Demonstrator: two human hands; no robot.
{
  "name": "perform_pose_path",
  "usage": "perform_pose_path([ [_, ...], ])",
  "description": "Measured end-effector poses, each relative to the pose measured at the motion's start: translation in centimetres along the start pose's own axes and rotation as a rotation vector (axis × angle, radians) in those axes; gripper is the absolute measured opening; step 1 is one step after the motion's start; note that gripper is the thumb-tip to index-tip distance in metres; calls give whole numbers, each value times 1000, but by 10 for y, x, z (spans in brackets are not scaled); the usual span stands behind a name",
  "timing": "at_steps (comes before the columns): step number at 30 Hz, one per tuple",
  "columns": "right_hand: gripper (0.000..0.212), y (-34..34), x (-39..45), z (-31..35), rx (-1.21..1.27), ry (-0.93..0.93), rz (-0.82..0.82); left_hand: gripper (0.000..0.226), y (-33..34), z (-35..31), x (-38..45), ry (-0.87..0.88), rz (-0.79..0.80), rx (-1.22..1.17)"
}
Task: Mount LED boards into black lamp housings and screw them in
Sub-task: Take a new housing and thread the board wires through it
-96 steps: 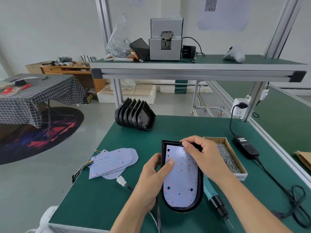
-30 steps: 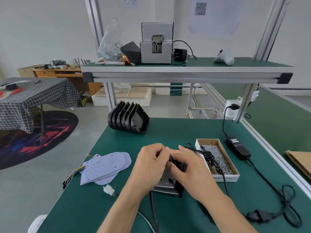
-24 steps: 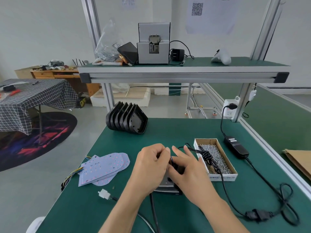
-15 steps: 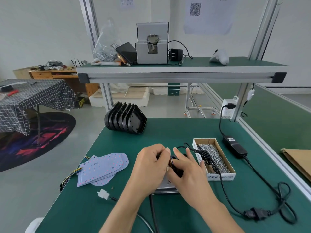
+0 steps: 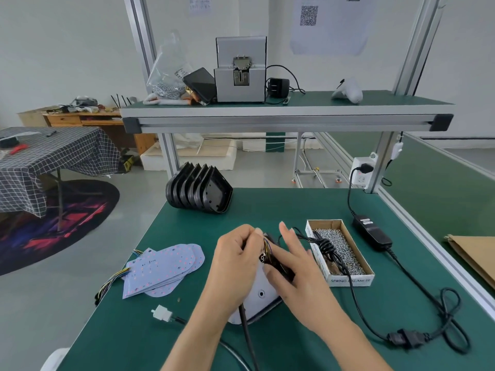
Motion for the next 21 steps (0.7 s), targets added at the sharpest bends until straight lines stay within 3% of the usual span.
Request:
perform_pose_path([
  [3, 43, -3, 0, 7, 220, 5, -155, 39, -2, 2, 0, -12, 14, 5],
  [7, 24, -6, 5, 6, 73, 37, -124, 40, -3, 4, -1, -25, 45, 24],
  [11, 38, -12, 10, 11, 31, 106, -71, 41, 0, 0, -3, 1, 26, 39],
  [16, 19, -6, 9, 10, -139, 163, -61, 50, 3, -2, -5, -3, -6, 45],
  [21, 31, 2, 4, 9, -66, 145, -130, 45, 1, -2, -6, 7, -8, 33],
])
Point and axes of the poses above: each hand's wrist, its own x-axis towards the middle knuckle, its own y-axis out of the palm, z = x × y, the point moved 2 cm from there along x, towards the middle knuckle, and after that the axes turned 12 degrees about -y, right-handed, at the moved point
